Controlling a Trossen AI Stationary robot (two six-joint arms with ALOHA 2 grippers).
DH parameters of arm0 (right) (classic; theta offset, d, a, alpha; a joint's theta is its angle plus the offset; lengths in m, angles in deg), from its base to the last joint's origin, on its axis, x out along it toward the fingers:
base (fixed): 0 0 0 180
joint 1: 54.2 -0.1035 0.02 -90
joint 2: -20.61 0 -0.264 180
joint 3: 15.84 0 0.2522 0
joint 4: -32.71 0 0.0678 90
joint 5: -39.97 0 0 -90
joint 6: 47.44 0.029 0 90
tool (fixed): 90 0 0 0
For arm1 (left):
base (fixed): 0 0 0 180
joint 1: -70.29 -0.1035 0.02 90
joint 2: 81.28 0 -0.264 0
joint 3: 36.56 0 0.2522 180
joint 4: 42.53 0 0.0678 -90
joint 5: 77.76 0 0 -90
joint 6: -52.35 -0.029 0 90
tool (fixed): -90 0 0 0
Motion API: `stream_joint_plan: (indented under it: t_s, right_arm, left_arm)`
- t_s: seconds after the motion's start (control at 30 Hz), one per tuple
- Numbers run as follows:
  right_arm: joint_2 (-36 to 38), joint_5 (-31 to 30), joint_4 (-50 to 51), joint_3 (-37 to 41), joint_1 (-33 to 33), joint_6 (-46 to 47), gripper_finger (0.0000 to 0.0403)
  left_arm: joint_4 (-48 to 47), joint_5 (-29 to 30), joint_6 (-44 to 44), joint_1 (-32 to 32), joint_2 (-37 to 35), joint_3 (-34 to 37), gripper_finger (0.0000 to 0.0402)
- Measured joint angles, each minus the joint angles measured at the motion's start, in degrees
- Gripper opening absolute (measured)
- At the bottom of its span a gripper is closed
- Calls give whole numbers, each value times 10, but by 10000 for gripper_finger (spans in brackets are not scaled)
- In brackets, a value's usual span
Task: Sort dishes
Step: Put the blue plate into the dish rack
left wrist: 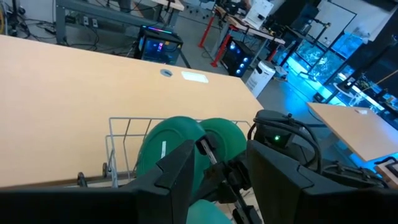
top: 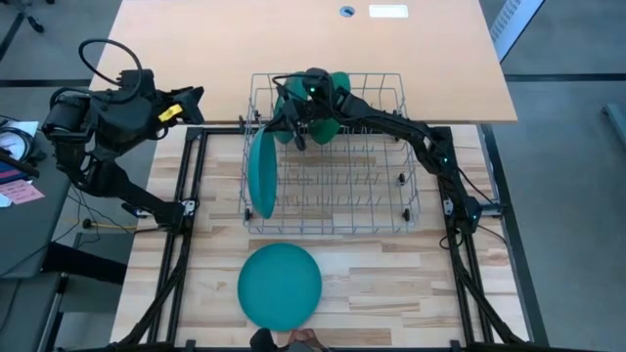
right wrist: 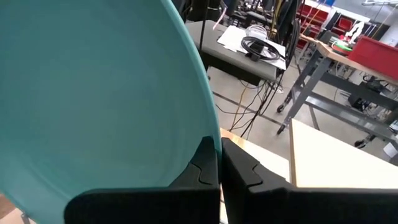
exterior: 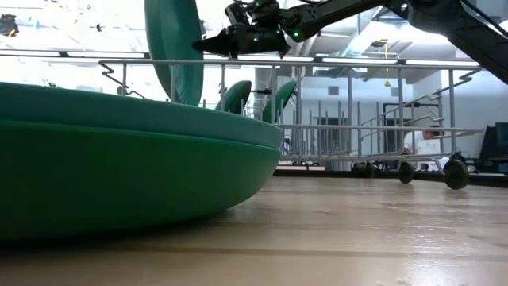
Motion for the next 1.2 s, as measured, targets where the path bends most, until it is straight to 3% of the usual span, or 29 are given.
stream_joint_plan:
  t_s: [0.33,1.2]
  right_arm:
    - [0,-16,4,0,-1,-2,0]
    - [0,-45,125,-1,-16,-30,0]
  left_arm:
    - [5,0,0,0,0,0,139]
    - [5,0,-18,0,0,0,139]
